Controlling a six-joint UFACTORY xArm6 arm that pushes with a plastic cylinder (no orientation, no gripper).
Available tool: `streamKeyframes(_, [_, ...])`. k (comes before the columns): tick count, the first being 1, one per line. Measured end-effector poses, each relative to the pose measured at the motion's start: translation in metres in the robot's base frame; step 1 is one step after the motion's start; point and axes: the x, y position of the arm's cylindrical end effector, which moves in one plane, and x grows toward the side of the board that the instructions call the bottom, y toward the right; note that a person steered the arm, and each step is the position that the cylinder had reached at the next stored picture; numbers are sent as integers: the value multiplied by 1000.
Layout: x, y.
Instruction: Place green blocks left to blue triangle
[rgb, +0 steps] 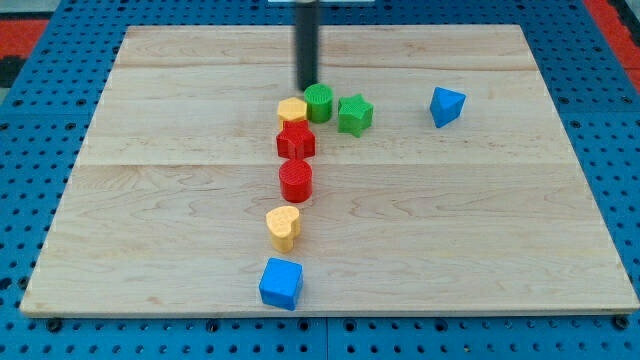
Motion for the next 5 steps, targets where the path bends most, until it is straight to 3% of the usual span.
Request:
streamKeyframes(3, [54,-59])
streamKeyframes(5, [14,112])
